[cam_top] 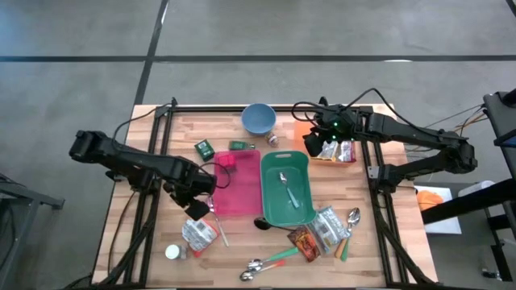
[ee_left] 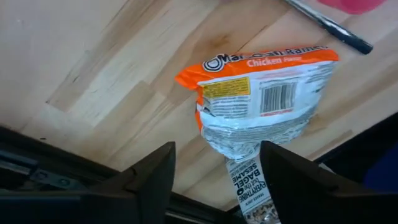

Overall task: Pick & Place Food Item
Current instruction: Put the silver spoon into the green bin

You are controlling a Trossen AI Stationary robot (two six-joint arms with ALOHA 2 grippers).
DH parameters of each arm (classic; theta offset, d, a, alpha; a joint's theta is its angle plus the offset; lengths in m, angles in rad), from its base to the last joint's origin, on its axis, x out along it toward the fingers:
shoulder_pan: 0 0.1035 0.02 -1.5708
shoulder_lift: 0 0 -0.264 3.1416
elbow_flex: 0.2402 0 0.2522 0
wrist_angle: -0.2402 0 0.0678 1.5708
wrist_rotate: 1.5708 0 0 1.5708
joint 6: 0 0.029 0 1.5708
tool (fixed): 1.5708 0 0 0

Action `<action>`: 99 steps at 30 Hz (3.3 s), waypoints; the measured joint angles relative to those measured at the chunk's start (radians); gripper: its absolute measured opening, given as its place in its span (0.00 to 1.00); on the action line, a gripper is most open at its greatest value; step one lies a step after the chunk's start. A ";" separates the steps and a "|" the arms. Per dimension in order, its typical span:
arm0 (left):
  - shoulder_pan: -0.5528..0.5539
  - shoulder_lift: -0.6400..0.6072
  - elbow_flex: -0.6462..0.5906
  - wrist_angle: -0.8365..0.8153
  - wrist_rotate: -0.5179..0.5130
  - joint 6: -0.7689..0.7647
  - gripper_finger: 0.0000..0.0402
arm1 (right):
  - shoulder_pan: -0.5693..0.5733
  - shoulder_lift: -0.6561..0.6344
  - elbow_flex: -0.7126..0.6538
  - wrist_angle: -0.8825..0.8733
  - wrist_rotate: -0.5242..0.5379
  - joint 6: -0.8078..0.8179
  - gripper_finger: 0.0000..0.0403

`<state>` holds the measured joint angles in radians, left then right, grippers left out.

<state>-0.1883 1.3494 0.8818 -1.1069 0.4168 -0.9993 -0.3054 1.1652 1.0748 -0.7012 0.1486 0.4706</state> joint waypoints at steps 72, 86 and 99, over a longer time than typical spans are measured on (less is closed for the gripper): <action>-0.238 0.265 0.048 0.405 -0.435 1.098 0.52 | 0.000 0.000 -0.080 0.049 -0.053 0.034 0.53; -0.228 0.265 -0.046 0.518 -0.445 1.186 0.41 | 0.000 0.000 -0.080 0.049 -0.053 0.046 0.53; -0.228 0.265 -0.085 0.571 -0.446 1.228 0.17 | 0.000 0.000 -0.080 0.049 -0.053 0.046 0.53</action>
<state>-0.4164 1.6146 0.7970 -0.5358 -0.0292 0.2287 -0.3050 1.1648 0.9943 -0.6518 0.0959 0.5167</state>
